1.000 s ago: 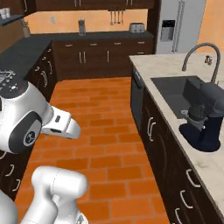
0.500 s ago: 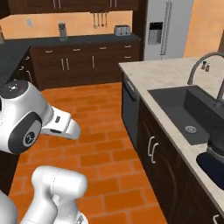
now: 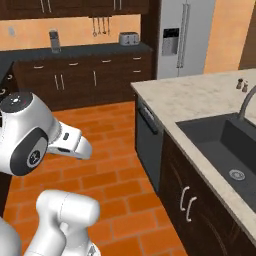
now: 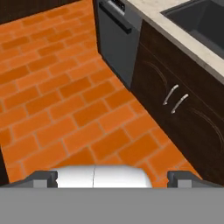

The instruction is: Navigate to the sink.

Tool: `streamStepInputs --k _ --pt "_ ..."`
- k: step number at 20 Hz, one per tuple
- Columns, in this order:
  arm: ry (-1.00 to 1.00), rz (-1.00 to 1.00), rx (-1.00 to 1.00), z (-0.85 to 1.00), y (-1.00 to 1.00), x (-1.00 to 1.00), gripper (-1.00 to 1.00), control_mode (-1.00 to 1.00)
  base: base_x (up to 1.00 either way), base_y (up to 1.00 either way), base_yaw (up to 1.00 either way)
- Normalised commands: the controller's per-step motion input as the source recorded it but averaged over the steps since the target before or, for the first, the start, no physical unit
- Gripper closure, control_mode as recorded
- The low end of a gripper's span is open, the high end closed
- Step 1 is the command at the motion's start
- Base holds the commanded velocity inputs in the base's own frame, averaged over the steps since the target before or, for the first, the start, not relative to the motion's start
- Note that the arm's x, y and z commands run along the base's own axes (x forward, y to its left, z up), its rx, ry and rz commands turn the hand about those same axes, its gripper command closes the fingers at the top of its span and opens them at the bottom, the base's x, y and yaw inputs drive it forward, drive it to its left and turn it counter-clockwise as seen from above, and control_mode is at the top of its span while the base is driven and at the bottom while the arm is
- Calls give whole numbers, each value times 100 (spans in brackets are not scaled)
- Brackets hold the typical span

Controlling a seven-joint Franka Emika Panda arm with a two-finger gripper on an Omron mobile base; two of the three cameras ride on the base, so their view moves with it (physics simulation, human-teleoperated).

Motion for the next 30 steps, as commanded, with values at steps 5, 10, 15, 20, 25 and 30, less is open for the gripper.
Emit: streamStepInputs --k 5,10,15,20,25,30 --pt "0 0 0 0 0 0 -100 100 83 33 -57" --pt "0 0 0 0 0 0 -100 100 55 20 -74" --pt "0 0 0 0 0 0 -100 100 56 24 -74" --pt "0 0 0 0 0 0 -100 100 58 44 -67" --pt "0 0 0 0 0 0 -100 100 46 59 -59" --pt "0 0 0 0 0 0 -100 100 52 3 -35"
